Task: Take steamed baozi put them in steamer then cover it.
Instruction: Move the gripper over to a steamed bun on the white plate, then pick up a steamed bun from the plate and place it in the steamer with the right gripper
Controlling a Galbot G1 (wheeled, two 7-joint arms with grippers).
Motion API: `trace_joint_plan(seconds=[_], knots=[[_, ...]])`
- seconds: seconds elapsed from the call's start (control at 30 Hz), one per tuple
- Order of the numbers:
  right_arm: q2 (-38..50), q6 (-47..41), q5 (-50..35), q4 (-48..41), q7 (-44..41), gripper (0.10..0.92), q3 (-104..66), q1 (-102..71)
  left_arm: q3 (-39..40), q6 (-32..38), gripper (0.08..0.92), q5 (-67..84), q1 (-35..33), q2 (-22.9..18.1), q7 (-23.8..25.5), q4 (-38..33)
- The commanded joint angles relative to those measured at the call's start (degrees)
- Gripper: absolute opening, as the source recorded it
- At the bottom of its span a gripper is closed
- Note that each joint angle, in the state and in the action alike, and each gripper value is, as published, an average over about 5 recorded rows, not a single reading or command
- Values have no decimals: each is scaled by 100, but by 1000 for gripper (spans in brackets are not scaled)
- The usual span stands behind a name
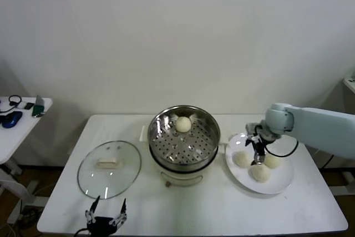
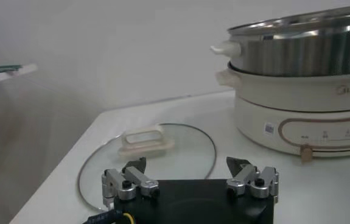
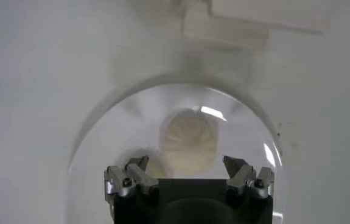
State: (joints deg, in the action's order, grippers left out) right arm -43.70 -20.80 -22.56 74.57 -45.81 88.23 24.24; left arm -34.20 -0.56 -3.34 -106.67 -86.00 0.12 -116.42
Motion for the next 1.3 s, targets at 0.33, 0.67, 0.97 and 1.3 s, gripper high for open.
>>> trace_joint_plan(seconds=[0.33, 0.67, 0.97, 1.3], knots=[[-273, -184, 346, -546, 378, 751, -791, -1017, 6, 30, 823, 8, -6, 1, -56, -29], [-38, -108, 150, -225, 175, 651, -806, -534, 27, 51, 823, -20, -31, -28, -59, -55], [-90, 264, -1030, 501, -245, 636, 827, 2599, 101, 51, 823, -47, -10, -37, -57, -91], [-1157, -374, -2702, 1413, -76, 636, 554, 4412, 210, 16, 823, -48, 34, 2, -30, -153]])
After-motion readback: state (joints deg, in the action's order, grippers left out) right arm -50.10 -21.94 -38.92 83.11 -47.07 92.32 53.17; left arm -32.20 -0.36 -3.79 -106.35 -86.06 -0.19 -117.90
